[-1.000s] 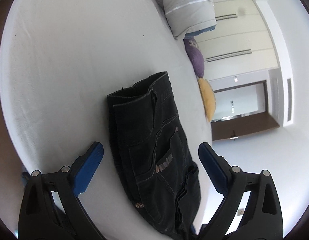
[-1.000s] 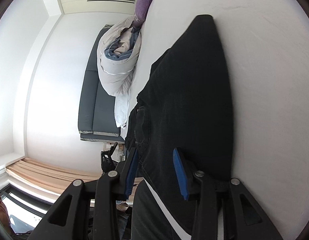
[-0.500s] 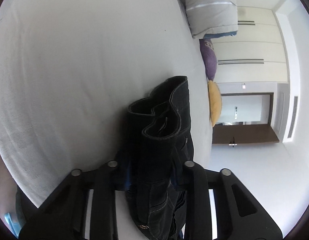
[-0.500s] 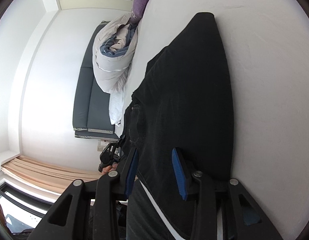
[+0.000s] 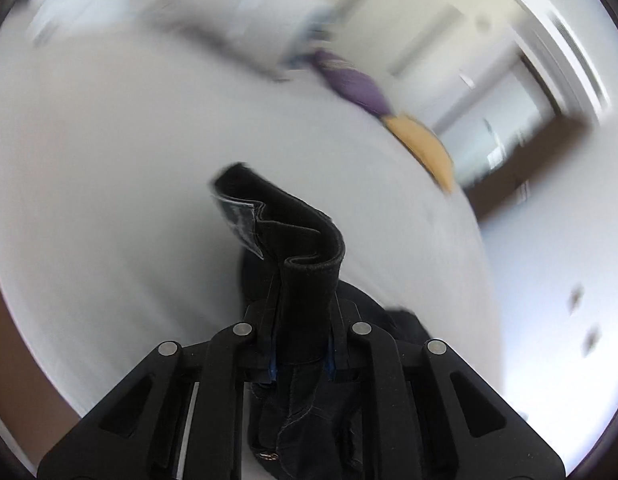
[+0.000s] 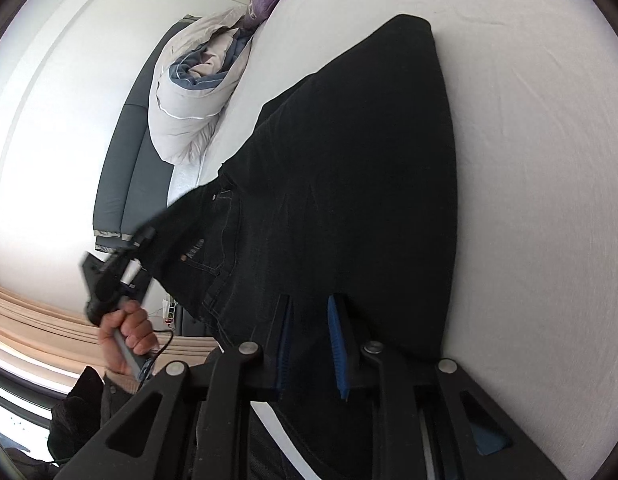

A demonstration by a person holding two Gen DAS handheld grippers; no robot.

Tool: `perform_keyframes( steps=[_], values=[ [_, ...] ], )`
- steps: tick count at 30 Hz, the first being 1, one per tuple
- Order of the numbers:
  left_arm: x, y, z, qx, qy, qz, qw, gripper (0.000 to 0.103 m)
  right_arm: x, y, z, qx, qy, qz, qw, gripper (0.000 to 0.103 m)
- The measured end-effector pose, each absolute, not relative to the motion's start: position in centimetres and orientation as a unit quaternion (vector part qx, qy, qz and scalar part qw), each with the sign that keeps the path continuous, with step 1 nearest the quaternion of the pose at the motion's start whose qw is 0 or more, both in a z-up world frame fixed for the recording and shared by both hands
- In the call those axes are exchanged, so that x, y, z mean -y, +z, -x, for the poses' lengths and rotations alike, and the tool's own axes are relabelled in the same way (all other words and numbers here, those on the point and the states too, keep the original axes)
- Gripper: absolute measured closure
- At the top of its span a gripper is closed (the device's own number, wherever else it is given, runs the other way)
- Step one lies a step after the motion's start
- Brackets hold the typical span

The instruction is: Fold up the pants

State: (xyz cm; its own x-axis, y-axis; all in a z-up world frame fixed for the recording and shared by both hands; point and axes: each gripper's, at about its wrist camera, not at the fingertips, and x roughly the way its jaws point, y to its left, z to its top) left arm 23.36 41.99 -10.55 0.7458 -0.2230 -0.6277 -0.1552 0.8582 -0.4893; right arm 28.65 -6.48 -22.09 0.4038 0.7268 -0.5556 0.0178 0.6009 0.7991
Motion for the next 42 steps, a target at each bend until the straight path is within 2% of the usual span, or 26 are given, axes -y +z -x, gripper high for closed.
perform_keyframes(
  steps=[1, 3, 5, 8, 13, 24, 25, 27, 28, 29, 32, 42],
  values=[
    [-38.4, -9.2, -23.4, -0.357, -0.045, 0.202, 0.911, 0.089, 6.6, -22.1, -28.6, -0.49, 0.239, -0.38, 0.747, 0.083],
    [-31.5, -8.1, -22.8, -0.357, -0.092, 0.083, 0.926, 0.089, 6.8, -22.0, -28.5, -0.486, 0.244, -0.391, 0.743, 0.076],
    [-24.3, -9.4, -21.1, -0.364, -0.143, -0.038, 0.919, 0.089, 7.4, -21.6, -28.2, -0.469, 0.253, -0.422, 0.733, 0.052],
    [-18.2, -12.9, -18.7, -0.385, -0.184, -0.121, 0.896, 0.089, 8.4, -20.4, -28.0, -0.442, 0.257, -0.443, 0.736, 0.033],
    [-12.9, -16.3, -15.7, -0.386, -0.194, -0.209, 0.877, 0.089, 9.5, -19.3, -28.5, -0.424, 0.263, -0.461, 0.734, 0.028],
    [-10.9, -16.2, -12.1, -0.339, -0.172, -0.3, 0.875, 0.089, 7.4, -20.2, -32.5, -0.469, 0.261, -0.469, 0.701, 0.026],
    [-10.7, -16.2, -11.7, -0.334, -0.171, -0.308, 0.874, 0.089, 7.5, -20.4, -32.5, -0.468, 0.263, -0.472, 0.7, 0.027],
    [-10.2, -16.2, -12.0, -0.327, -0.17, -0.321, 0.872, 0.089, 7.5, -20.2, -33.3, -0.47, 0.26, -0.463, 0.705, 0.043],
    [-9.9, -16.3, -12.0, -0.325, -0.171, -0.327, 0.871, 0.089, 7.3, -20.0, -33.6, -0.473, 0.262, -0.454, 0.708, 0.068],
    [-9.7, -16.4, -12.1, -0.323, -0.171, -0.333, 0.869, 0.089, 7.3, -19.8, -33.7, -0.48, 0.261, -0.438, 0.714, 0.076],
    [-9.2, -16.4, -12.2, -0.318, -0.177, -0.339, 0.868, 0.089, 7.9, -18.9, -33.3, -0.476, 0.262, -0.404, 0.736, 0.083],
    [-6.1, -17.2, -13.3, -0.305, -0.194, -0.356, 0.862, 0.089, 10.7, -17.7, -32.5, -0.452, 0.254, -0.383, 0.765, 0.086]
  ],
)
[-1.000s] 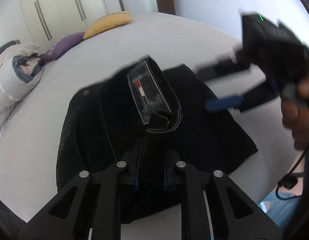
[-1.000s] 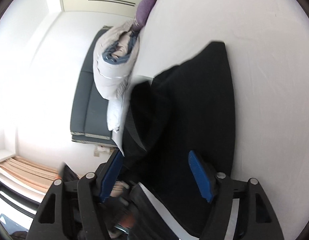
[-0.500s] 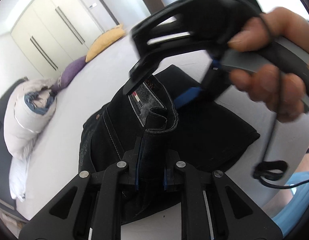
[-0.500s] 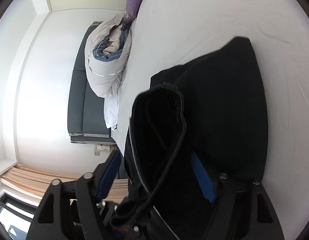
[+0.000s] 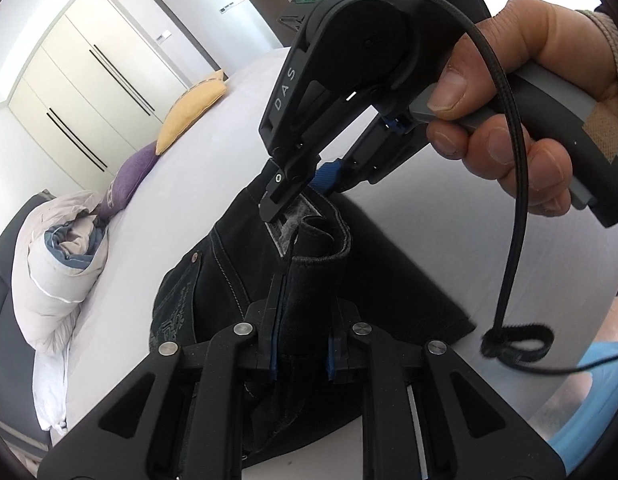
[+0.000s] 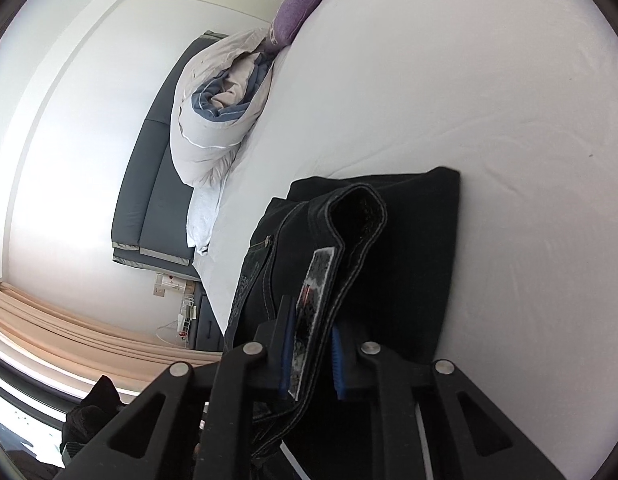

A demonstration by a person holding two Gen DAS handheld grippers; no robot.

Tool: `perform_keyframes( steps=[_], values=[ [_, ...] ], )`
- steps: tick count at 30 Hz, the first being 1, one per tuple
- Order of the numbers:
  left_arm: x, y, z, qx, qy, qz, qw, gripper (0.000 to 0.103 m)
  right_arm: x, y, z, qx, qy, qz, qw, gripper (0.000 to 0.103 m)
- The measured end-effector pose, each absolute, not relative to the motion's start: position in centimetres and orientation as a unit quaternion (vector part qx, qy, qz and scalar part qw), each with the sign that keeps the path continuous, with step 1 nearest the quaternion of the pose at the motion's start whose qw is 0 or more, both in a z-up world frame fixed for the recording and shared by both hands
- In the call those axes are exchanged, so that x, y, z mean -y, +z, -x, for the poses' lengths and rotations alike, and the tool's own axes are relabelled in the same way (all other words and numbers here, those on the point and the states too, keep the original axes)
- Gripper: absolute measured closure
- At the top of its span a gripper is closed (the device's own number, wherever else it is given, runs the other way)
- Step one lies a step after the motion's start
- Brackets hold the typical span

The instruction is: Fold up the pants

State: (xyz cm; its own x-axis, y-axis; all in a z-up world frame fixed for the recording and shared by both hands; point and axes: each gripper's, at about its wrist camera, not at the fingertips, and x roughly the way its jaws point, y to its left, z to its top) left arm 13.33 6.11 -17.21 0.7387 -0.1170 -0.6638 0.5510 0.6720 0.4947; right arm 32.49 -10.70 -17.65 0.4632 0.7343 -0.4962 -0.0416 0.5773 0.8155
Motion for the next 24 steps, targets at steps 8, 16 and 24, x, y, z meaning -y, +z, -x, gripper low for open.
perform_keyframes(
  steps=[8, 16, 24],
  values=[
    [-6.3, -19.0, -15.1, -0.316, -0.199, -0.359, 0.855, 0.089, 12.1, -18.9, -31.2, -0.442, 0.242, -0.394, 0.769, 0.087],
    [-6.7, -20.0, -16.2, -0.306, -0.204, -0.378, 0.85, 0.089, 12.7, -19.9, -30.1, -0.432, 0.236, -0.408, 0.769, 0.087],
    [-6.2, -22.4, -17.2, -0.307, -0.187, -0.389, 0.848, 0.087, 13.8, -22.6, -30.2, -0.443, 0.232, -0.434, 0.75, 0.089]
  ],
)
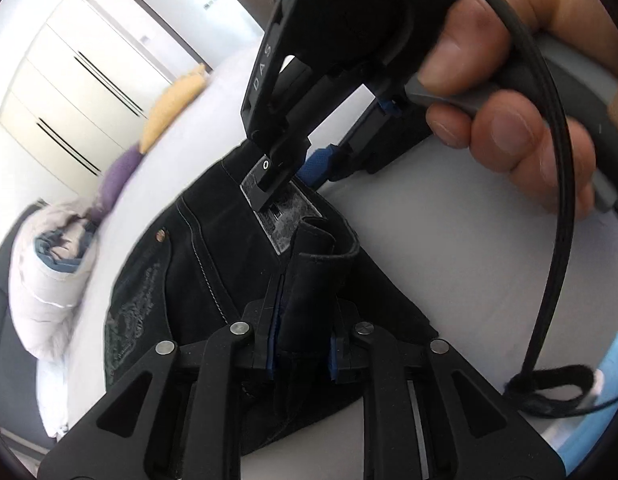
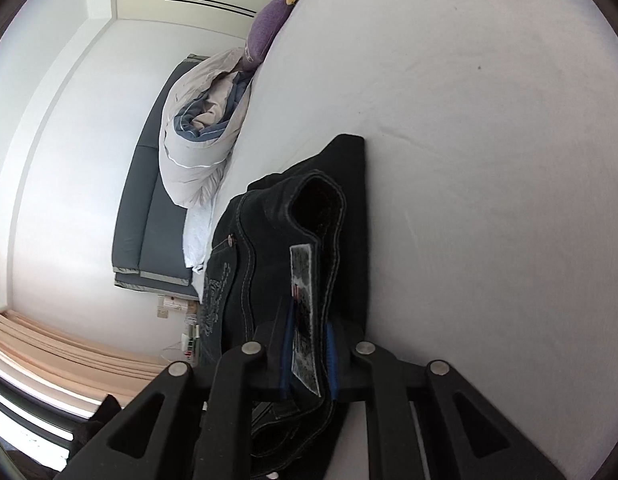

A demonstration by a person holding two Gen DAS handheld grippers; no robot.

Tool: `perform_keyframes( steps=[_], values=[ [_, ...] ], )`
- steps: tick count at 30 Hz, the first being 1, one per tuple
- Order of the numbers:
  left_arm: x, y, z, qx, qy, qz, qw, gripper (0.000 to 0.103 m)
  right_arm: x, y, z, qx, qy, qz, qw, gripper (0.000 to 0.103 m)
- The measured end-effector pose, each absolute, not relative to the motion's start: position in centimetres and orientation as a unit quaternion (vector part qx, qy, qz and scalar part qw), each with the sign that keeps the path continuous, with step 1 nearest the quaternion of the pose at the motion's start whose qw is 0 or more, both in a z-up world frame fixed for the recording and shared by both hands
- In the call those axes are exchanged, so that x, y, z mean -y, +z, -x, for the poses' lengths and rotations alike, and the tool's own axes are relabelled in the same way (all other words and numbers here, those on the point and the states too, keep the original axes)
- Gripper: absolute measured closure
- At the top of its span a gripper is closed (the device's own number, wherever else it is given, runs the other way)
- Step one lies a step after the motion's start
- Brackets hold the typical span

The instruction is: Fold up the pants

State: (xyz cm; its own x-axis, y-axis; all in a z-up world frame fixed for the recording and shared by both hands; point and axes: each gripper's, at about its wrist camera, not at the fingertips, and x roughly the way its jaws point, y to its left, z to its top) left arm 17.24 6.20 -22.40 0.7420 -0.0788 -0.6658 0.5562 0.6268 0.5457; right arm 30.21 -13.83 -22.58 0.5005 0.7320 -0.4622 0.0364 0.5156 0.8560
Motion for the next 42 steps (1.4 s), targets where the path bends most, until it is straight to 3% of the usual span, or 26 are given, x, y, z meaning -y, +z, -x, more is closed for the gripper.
perform_keyframes(
  steps=[5, 7, 9, 11, 14, 17, 18, 19, 21, 24, 25, 26, 27, 32, 42],
  values=[
    [-7.2, -21.2, -17.5, -0.312, -0.197, -0.385, 0.846, 0.081, 14.3, -21.4, -29.7, -0.447, 0.231, -0.414, 0.758, 0.077],
    [-8.4, -19.8, -17.4, -0.32, -0.206, -0.361, 0.851, 0.069, 14.5, -21.3, -29.6, -0.448, 0.226, -0.416, 0.758, 0.077],
    [-9.7, -18.0, -16.6, -0.304, -0.203, -0.345, 0.864, 0.024, 14.7, -21.2, -29.3, -0.449, 0.221, -0.415, 0.76, 0.077],
    [-11.6, -15.9, -15.7, -0.277, -0.206, -0.325, 0.881, 0.015, 15.0, -20.6, -29.1, -0.45, 0.21, -0.41, 0.765, 0.077],
    [-14.5, -13.6, -17.1, -0.29, -0.203, -0.283, 0.891, 0.015, 15.4, -19.1, -28.8, -0.438, 0.201, -0.413, 0.773, 0.074],
    [-18.1, -12.2, -21.1, -0.317, -0.201, -0.213, 0.902, 0.015, 14.5, -17.0, -28.7, -0.414, 0.236, -0.415, 0.775, 0.074],
    [-19.2, -11.9, -22.6, -0.33, -0.202, -0.188, 0.903, 0.021, 13.8, -16.4, -28.6, -0.408, 0.252, -0.414, 0.773, 0.074],
    [-20.6, -11.8, -24.5, -0.346, -0.204, -0.154, 0.903, 0.029, 13.2, -16.0, -28.6, -0.407, 0.263, -0.412, 0.771, 0.074],
    [-23.2, -12.4, -28.0, -0.388, -0.201, -0.091, 0.895, 0.07, 11.4, -15.6, -28.4, -0.414, 0.289, -0.399, 0.766, 0.074],
    [-25.9, -13.2, -32.1, -0.416, -0.204, -0.034, 0.886, 0.078, 8.9, -17.3, -28.2, -0.46, 0.283, -0.359, 0.761, 0.074],
    [-26.4, -13.4, -33.5, -0.423, -0.205, -0.024, 0.882, 0.082, 8.4, -18.3, -28.3, -0.481, 0.264, -0.34, 0.764, 0.079],
    [-26.6, -13.5, -34.9, -0.432, -0.202, -0.02, 0.879, 0.084, 8.2, -19.4, -28.3, -0.495, 0.247, -0.333, 0.764, 0.097],
    [-26.4, -13.5, -36.0, -0.438, -0.204, -0.016, 0.876, 0.084, 8.3, -20.0, -28.3, -0.496, 0.238, -0.336, 0.764, 0.103],
    [-25.4, -18.7, -40.8, -0.505, -0.2, -0.053, 0.838, 0.087, 8.1, -20.2, -28.6, -0.499, 0.223, -0.316, 0.775, 0.103],
    [-27.6, -18.6, -32.4, -0.447, -0.166, -0.049, 0.878, 0.087, 8.9, -21.0, -28.1, -0.477, 0.232, -0.319, 0.786, 0.103]
  ],
)
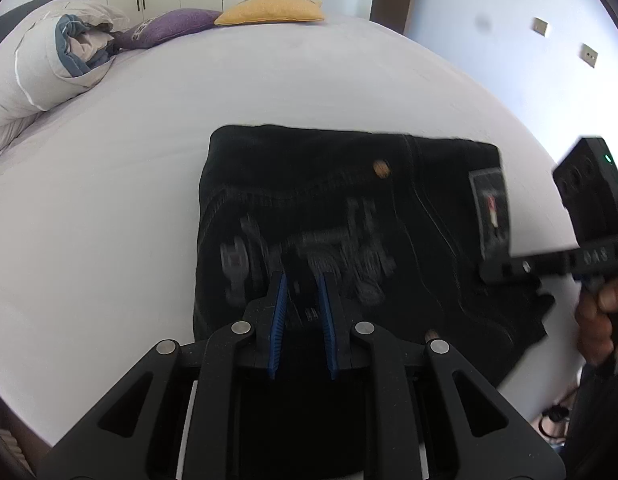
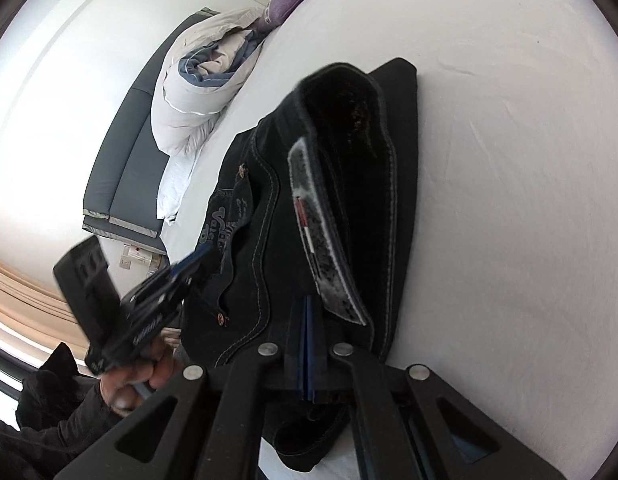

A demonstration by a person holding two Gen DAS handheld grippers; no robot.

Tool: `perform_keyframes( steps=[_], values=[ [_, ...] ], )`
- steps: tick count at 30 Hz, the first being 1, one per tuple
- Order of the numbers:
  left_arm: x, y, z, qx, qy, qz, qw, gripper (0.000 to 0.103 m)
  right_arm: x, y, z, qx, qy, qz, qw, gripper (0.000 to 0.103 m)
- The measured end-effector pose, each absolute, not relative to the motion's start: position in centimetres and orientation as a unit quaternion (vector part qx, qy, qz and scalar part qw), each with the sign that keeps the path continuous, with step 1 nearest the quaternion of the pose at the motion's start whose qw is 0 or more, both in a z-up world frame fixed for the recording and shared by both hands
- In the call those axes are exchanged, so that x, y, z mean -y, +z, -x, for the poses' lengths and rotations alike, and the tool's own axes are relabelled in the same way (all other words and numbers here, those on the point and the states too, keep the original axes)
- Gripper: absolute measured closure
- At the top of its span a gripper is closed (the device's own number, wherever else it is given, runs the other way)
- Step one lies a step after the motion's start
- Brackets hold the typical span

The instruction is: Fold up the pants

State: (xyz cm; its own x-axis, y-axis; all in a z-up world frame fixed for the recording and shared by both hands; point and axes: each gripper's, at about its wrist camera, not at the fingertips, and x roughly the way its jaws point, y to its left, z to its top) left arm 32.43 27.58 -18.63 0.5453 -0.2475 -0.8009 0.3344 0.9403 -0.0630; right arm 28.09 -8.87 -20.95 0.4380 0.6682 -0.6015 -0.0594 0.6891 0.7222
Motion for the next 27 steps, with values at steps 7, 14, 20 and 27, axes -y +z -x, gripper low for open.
perform_keyframes(
  steps=[7, 14, 20, 27],
  values=[
    [-31.6, -15.3, -29.8, -0.447, -0.149, -0.023, 0.882, 0.086, 11.5, -17.3, -24.0, -0.434, 0.226, -0.337, 0.804, 0.047],
    [-35.8, -15.8, -35.1, -0.492, -0.17, 0.086, 0.849, 0.085, 14.0, -19.1, -23.9, -0.453, 0.155, -0.397, 0.783, 0.034],
    [-38.0, -19.1, -38.4, -0.537, -0.19, 0.161, 0.806, 0.023, 12.7, -19.5, -25.9, -0.479, 0.148, -0.394, 0.77, 0.035],
    [-37.5, -19.6, -39.9, -0.554, -0.228, 0.17, 0.783, 0.019, 10.8, -20.3, -29.2, -0.5, 0.157, -0.382, 0.761, 0.036]
  ],
)
